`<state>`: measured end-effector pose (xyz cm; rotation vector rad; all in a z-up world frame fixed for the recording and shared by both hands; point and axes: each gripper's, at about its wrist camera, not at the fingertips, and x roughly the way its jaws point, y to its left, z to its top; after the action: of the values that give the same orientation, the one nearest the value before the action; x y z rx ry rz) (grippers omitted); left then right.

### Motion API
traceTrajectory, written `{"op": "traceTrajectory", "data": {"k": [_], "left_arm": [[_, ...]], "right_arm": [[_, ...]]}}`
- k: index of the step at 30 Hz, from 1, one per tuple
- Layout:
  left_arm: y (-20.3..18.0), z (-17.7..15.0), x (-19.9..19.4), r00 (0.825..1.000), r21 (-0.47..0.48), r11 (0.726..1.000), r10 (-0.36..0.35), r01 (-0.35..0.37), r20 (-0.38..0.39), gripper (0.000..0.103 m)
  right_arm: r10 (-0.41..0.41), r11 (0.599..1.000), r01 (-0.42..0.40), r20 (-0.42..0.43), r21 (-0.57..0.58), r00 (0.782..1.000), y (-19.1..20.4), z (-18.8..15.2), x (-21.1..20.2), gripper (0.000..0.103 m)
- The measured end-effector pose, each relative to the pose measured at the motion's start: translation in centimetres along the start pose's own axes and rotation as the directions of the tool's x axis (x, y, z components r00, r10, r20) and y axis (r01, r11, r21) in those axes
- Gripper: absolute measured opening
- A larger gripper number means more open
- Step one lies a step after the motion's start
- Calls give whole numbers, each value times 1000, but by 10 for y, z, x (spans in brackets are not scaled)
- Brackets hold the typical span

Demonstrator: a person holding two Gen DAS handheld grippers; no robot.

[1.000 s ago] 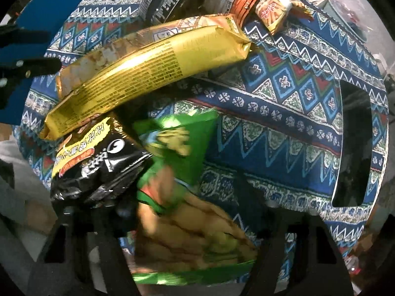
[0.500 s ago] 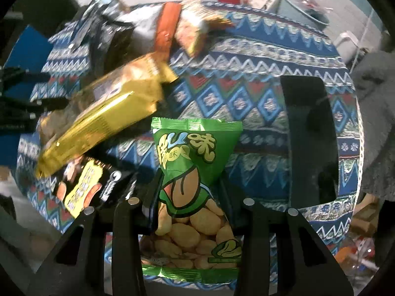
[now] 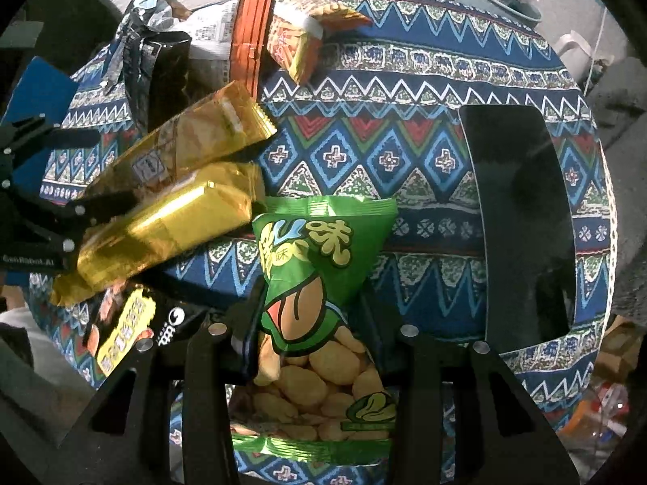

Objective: Organize snacks
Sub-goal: 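Grasp the yellow wafer bar with left tool while right tool grasps the green peanut bag, then carry the wafer bar and peanut bag into the box and release both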

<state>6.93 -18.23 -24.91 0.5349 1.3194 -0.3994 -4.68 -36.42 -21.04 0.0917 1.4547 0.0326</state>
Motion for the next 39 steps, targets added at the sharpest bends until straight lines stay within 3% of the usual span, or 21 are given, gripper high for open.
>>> {"op": "traceTrajectory", "data": {"k": [5, 12, 15, 16, 20, 29, 33, 34, 39], "left_arm": [[-18, -5, 5, 1000, 29, 1000, 7, -6, -28, 88], [-8, -2, 23, 997, -6, 1000, -2, 1, -82, 86], [-6, -5, 18, 998, -2, 999, -42, 42, -50, 62], [-7, -7, 16, 998, 15, 999, -47, 48, -43, 42], [-23, -13, 6, 1000, 95, 995, 15, -14, -7, 33], [-58, -35, -33, 990, 180, 978, 82, -103, 118, 31], [-61, -46, -53, 985, 161, 982, 75, -100, 155, 31], [-61, -48, -58, 984, 210, 976, 20, -58, 177, 31], [-48, -65, -79, 973, 182, 982, 1, -45, 232, 31]], "right_arm": [[3, 1000, -3, 1, 1, 1000, -5, 0, 3, 47], [-52, 997, 51, -7, -53, 999, 5, -1, 18, 50], [-72, 995, 72, -9, -67, 997, 10, -1, 20, 42], [-71, 995, 71, -8, -63, 997, 12, -1, 20, 40], [-74, 996, 74, 5, -53, 997, 9, -1, 16, 39], [-83, 996, 85, 70, -24, 994, 5, 9, -12, 39], [-81, 996, 84, 113, -17, 990, 5, 14, -30, 39], [-81, 996, 84, 120, -16, 989, 5, 16, -35, 39], [-81, 996, 83, 158, -6, 984, 13, 20, -53, 39]]}}
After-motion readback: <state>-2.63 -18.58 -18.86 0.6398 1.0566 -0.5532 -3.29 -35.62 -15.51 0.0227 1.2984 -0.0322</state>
